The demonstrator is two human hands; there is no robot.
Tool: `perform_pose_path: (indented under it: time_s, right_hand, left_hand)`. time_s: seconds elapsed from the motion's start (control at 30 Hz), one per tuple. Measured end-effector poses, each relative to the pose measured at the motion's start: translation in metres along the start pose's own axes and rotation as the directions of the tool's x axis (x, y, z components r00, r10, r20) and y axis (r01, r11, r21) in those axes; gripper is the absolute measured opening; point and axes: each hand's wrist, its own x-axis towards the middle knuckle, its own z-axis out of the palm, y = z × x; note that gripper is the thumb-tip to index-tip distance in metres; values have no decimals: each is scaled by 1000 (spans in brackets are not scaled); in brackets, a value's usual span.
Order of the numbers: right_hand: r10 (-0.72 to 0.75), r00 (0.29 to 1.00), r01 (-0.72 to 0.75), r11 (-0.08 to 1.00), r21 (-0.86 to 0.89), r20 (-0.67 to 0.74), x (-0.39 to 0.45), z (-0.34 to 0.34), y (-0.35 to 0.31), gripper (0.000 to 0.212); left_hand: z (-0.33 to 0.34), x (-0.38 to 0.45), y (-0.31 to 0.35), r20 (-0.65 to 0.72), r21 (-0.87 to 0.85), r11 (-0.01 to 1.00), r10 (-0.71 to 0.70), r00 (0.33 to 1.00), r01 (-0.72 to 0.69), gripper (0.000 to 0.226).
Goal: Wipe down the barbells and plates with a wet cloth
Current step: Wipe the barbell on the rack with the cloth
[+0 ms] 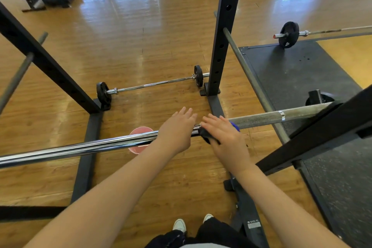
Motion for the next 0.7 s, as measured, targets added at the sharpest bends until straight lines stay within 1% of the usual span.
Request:
perform_pose_path:
  time_s: [0.07,0.1,0.17,0.27,0.33,0.37,0.4,0.43,0.5,0.53,0.57,0.6,0.7]
  right_hand:
    - [-62,997,65,996,-58,50,-2,0,7,31]
    - [-58,997,62,995,-75,46,-5,-5,15,31]
    - [19,1000,-20,996,-90,-7,-14,-21,33,32]
    - [128,985,-141,984,-112,-119,-20,-40,50,29]
    - [204,962,-225,969,-103,-182,-16,-35,38,28]
    - [221,958,-238,968,-77,-183,-13,-28,26,28]
    - [201,967,-211,976,-55,-154,-9,-18,14,28]
    - [145,984,-151,987,-53,-106,-8,-6,2,28]
    - [-10,1000,9,996,-90,-17,-11,9,-7,29]
    - [-57,998,57,993,-107,7,-12,8,-2,30]
    - [-69,998,69,990,-126,12,-14,3,7,31]
    - [-49,999,49,987,-150,-1,-18,-5,17,32]
    - [91,989,-114,971,-210,-113,-30,-35,47,35]
  left_hand:
    - [5,-4,0,-82,29,1000,1,997,1,71]
    - [6,-6,0,-112,44,999,2,994,3,70]
    - [8,-7,0,-135,65,998,6,991,3,68]
    - [8,-6,-1,-127,69,998,13,992,-5,68]
    - [7,-6,0,-119,64,998,19,993,-12,68]
    - [7,-5,0,-116,60,998,20,993,-13,68]
    - [7,-5,0,-116,53,999,17,993,-11,69]
    - [7,-5,0,-115,46,999,14,993,-9,69]
    - [6,-4,0,-105,31,999,16,994,-12,70]
    - [5,-5,0,-98,27,999,19,995,-17,71]
    - [5,-5,0,-93,27,999,22,995,-20,72]
    - [5,-6,0,-91,30,999,27,996,-24,72]
    - [5,-6,-1,-95,38,999,33,995,-30,72]
